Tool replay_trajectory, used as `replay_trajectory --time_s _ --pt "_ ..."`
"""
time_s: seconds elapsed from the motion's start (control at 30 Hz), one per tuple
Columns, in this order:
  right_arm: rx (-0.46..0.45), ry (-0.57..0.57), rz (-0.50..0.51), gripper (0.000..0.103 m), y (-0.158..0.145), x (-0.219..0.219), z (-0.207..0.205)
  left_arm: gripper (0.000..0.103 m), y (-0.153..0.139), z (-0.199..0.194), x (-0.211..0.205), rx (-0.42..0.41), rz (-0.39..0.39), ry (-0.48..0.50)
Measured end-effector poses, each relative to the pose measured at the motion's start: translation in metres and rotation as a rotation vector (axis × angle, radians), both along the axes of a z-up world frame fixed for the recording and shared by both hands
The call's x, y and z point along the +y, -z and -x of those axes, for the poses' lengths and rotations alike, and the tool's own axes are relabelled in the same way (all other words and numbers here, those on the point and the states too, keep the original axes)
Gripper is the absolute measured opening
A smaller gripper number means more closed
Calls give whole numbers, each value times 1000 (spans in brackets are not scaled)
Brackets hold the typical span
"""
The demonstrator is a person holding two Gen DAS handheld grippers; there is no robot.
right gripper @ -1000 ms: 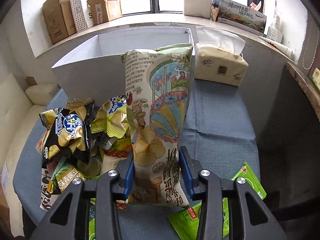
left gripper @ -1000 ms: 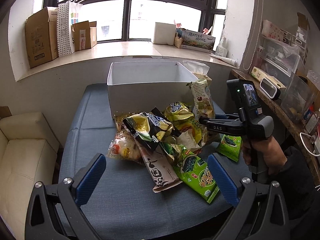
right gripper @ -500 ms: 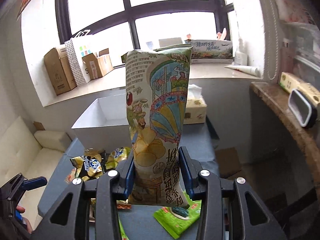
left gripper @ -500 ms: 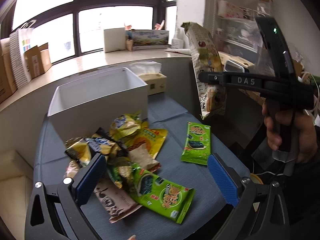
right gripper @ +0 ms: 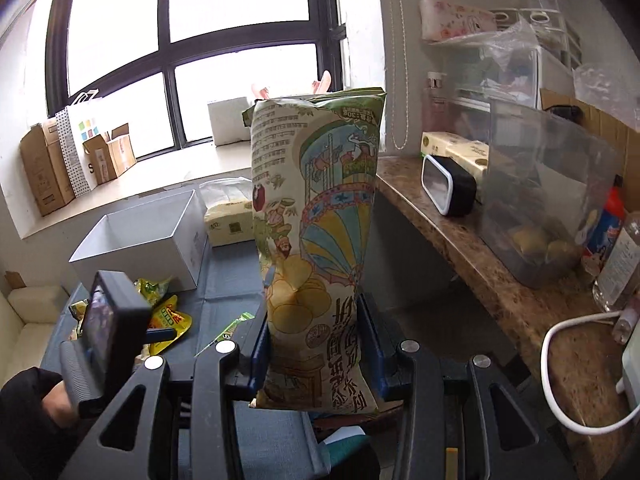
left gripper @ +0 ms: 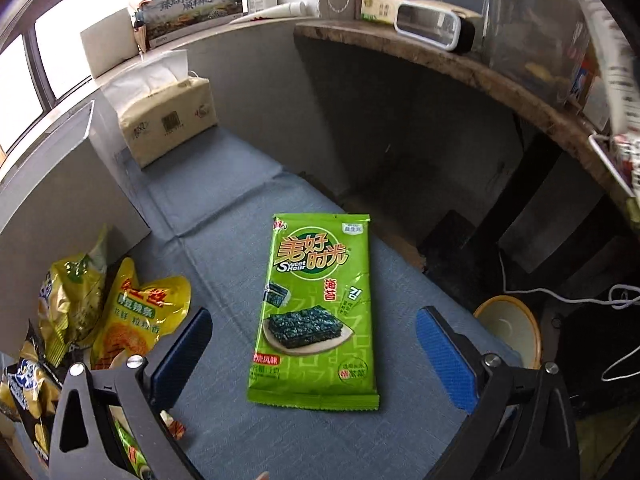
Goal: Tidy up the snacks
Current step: 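Grasp the tall potato chip bag with right tool while left tool grasps green seaweed pack, then carry both bags into the white box and open both tools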
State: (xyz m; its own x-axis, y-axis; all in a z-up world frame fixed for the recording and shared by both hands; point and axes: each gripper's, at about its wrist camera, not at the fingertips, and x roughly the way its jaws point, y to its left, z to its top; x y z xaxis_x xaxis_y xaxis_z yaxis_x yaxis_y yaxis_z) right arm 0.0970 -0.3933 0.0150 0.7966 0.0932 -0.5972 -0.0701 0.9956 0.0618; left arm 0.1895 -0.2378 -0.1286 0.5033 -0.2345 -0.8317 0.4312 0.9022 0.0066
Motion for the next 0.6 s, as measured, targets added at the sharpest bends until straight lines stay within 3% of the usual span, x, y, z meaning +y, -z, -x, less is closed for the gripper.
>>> replay_trajectory --time_s 0.2,0.27,0.3,0.37,0.5,0.6 --pt "31 6 -54 43 16 -18 5 102 28 -18 -3 79 -20 -5" --pt "36 3 -68 43 18 -21 7 90 31 -18 -3 90 -28 2" --pt "33 3 -78 43 19 -22 7 77 30 -17 -2 102 -3 10" --pt "42 2 -92 43 21 -23 9 71 29 -18 -1 98 -29 -4" --pt "42 -17 -97 44 21 -19 8 70 15 -14 7 85 -1 -14" --pt "48 -45 -118 44 22 -12 4 70 -16 -2 22 22 32 -22"
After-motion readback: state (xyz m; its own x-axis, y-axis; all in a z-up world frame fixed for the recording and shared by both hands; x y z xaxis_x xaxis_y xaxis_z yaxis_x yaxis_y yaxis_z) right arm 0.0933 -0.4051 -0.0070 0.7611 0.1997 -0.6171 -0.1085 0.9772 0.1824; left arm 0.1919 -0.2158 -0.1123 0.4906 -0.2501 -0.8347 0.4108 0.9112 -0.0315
